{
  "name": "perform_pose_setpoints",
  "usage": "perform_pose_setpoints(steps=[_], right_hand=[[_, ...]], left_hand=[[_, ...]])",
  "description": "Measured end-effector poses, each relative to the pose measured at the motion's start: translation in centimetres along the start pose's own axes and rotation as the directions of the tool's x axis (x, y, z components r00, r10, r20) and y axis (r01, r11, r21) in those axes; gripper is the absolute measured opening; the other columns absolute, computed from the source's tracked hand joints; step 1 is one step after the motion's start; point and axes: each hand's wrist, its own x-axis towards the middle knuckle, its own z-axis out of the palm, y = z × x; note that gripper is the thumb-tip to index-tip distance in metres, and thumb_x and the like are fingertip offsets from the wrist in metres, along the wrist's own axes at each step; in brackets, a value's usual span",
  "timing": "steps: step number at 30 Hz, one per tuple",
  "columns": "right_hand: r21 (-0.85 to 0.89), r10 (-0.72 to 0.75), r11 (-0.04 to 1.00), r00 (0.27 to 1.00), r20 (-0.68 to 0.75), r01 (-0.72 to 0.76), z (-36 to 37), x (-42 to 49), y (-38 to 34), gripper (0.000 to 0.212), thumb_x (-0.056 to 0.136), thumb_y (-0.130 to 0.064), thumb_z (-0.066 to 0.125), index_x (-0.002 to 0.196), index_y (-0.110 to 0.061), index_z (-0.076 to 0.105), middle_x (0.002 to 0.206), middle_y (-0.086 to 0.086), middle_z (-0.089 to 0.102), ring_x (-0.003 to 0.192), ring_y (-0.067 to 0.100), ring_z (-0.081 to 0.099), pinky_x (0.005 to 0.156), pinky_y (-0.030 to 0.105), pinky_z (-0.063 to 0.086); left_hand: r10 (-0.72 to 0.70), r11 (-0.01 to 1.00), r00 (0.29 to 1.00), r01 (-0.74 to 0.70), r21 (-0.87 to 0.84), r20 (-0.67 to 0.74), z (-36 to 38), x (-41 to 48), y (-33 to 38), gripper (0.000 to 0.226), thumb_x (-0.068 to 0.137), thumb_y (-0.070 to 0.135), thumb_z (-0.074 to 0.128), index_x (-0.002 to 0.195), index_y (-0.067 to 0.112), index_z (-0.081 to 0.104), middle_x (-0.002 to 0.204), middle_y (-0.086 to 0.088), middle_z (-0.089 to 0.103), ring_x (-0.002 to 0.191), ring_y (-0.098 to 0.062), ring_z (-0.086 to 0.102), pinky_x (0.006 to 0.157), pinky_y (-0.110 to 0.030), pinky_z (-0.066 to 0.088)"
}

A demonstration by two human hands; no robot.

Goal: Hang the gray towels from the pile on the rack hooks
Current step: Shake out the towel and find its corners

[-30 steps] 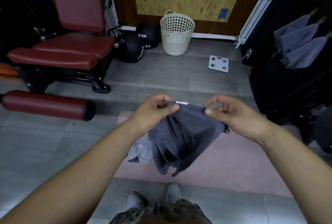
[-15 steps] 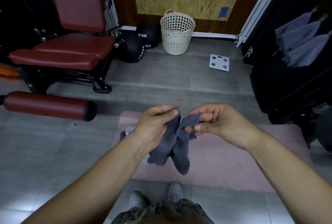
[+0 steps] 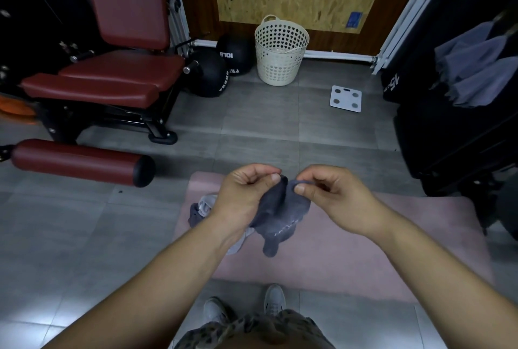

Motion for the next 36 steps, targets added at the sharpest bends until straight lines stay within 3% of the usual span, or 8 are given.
perform_pose_setpoints(steps=[5,10,16,19,22,26,31,36], right_hand=[[0.242,0.067,0.966,0.992,0.107,-0.091,0.5,-0.2,-0.9,0.015,0.094,0.001,0.062,0.096,-0.006,0.074,0.091,0.002,0.077,0.088,0.012,0.071,0.079,0.022,0.054],[0.342,0.123,0.937,0.983,-0.132,-0.072,1.4,0.5,-0.9,0.013,0.086,0.003,0.072,0.086,-0.009,0.075,0.085,0.008,0.077,0.077,0.015,0.072,0.066,0.022,0.054],[0.308,0.178,0.945,0.960,-0.216,-0.106,1.2,1.3,-0.1,0.025,0.080,-0.003,0.080,0.091,-0.023,0.071,0.086,-0.002,0.064,0.071,0.019,0.061,0.064,0.028,0.051],[0.336,0.226,0.927,0.963,-0.148,-0.166,0.8,1.3,0.1,0.017,0.077,-0.017,0.081,0.093,-0.018,0.074,0.096,0.008,0.075,0.080,0.024,0.072,0.071,0.032,0.057],[0.312,0.231,0.928,0.972,-0.053,-0.203,0.4,1.4,0.3,0.025,0.071,-0.028,0.081,0.086,-0.009,0.072,0.094,0.022,0.074,0.082,0.028,0.070,0.077,0.036,0.056],[0.356,0.231,0.908,0.973,0.018,-0.222,0.0,1.7,0.6,0.025,0.066,-0.029,0.084,0.073,-0.014,0.066,0.069,0.003,0.067,0.064,0.014,0.058,0.055,0.018,0.048],[0.500,0.232,0.833,0.970,0.077,-0.239,-0.2,1.9,1.8,0.051,0.040,-0.050,0.099,0.067,-0.019,0.068,0.068,0.006,0.064,0.063,0.024,0.056,0.054,0.031,0.040],[0.353,0.103,0.931,0.995,-0.009,-0.093,-0.8,1.8,0.8,0.038,0.070,-0.034,0.088,0.095,-0.018,0.064,0.092,-0.005,0.069,0.074,0.013,0.064,0.061,0.024,0.050]], left_hand=[[-0.143,0.940,0.989,0.147,-0.308,0.036,0.9,-0.6,0.5,0.016,0.090,-0.011,0.060,0.089,0.002,0.069,0.073,-0.009,0.074,0.066,-0.016,0.072,0.065,-0.024,0.061],[-0.164,0.845,0.980,0.200,-0.497,0.114,1.0,-0.8,-0.1,0.015,0.086,-0.011,0.060,0.092,0.000,0.069,0.084,-0.017,0.074,0.077,-0.023,0.074,0.078,-0.030,0.062],[-0.147,0.807,0.959,0.259,-0.531,0.244,0.5,-0.9,-0.2,0.030,0.076,0.003,0.065,0.106,-0.005,0.067,0.101,-0.023,0.073,0.091,-0.027,0.074,0.077,-0.029,0.060],[-0.106,0.837,0.961,0.225,-0.500,0.256,0.5,-0.7,-0.1,0.039,0.076,0.000,0.066,0.113,-0.011,0.063,0.107,-0.024,0.070,0.098,-0.028,0.071,0.089,-0.031,0.059],[-0.067,0.906,0.972,0.153,-0.394,0.225,0.5,-0.6,-0.3,0.025,0.075,-0.007,0.068,0.099,-0.001,0.072,0.094,-0.016,0.074,0.089,-0.022,0.072,0.091,-0.028,0.058],[-0.060,0.974,0.973,0.106,-0.200,0.221,-0.1,-0.6,-0.2,0.022,0.074,0.001,0.076,0.088,0.018,0.079,0.097,-0.013,0.076,0.097,-0.025,0.072,0.093,-0.035,0.056],[-0.032,0.998,0.959,0.014,0.068,0.280,0.1,-0.4,0.9,0.015,0.084,0.002,0.075,0.098,0.008,0.076,0.100,-0.012,0.077,0.101,-0.026,0.073,0.093,-0.033,0.056],[0.077,0.994,0.976,-0.091,0.058,0.203,0.1,0.9,2.9,0.014,0.093,-0.002,0.063,0.092,0.007,0.073,0.088,-0.005,0.075,0.085,-0.014,0.069,0.084,-0.027,0.056]])
